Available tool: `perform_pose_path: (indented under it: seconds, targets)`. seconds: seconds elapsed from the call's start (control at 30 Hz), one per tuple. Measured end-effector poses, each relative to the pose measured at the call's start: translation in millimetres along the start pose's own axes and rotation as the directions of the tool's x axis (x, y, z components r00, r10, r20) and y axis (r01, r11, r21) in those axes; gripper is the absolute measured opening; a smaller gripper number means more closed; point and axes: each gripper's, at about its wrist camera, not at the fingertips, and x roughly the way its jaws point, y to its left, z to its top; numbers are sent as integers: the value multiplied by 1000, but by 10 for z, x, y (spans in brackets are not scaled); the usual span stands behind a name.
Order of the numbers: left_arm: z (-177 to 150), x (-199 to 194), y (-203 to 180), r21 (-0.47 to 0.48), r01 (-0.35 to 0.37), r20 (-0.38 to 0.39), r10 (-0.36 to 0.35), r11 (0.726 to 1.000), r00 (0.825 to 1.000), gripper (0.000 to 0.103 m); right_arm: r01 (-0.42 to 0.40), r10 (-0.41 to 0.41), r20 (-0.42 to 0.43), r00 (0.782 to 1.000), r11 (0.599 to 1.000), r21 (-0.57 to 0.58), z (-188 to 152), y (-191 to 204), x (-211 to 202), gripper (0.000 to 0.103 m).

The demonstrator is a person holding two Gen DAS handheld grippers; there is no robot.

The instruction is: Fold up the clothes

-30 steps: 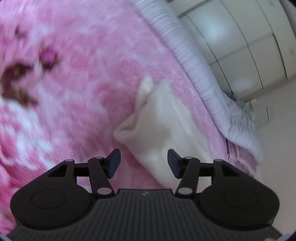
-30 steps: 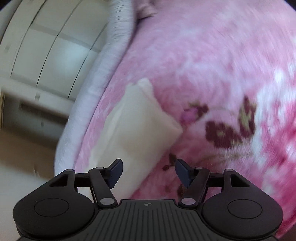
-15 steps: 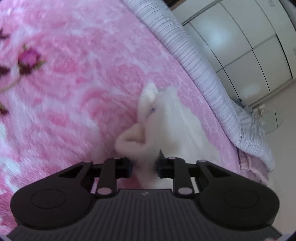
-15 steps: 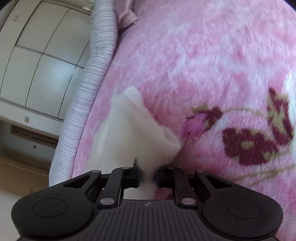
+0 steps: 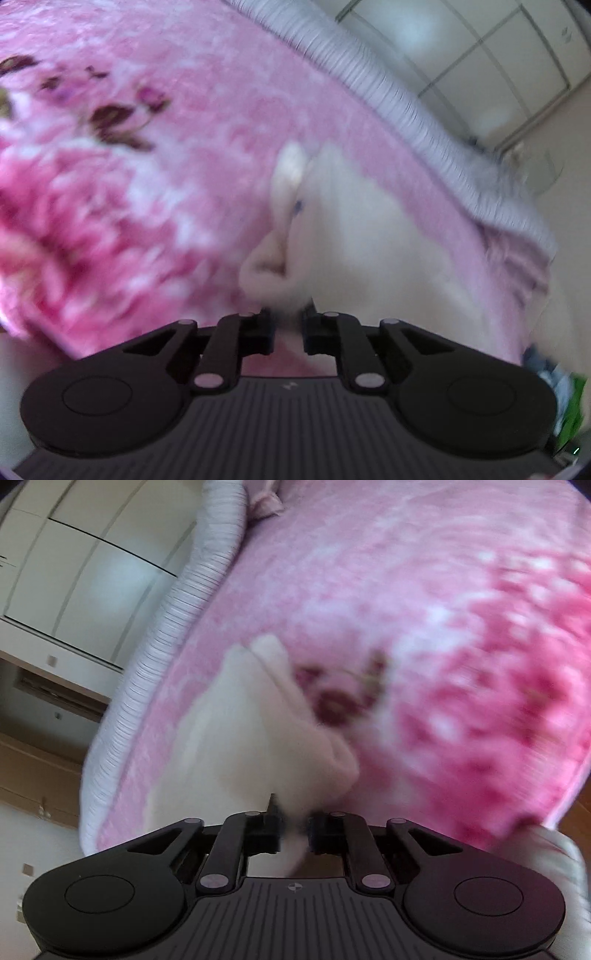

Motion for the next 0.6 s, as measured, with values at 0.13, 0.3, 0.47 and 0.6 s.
perform_pose_path:
  seconds: [0.13,0.3,0.47,0.6]
  targets:
    - [-8,-355,-191,133,-78,65,70,988,995,12,43,-40,31,999,993,-110,-34,58,-296,24]
    - [-75,-415,-626,344,-133,100,104,929,990,26,171,-106,159,982,860,-481,-330,586,-513,25]
    - [-267,19,-826,434,-175,6,192,884,981,27,284,-225,175,959,712,-642,-669,721,-82,26]
    - [-477,25,-941,522,-230,28,254,821,967,32,266,-232,139,963,718,-643,-814,772,-181,26]
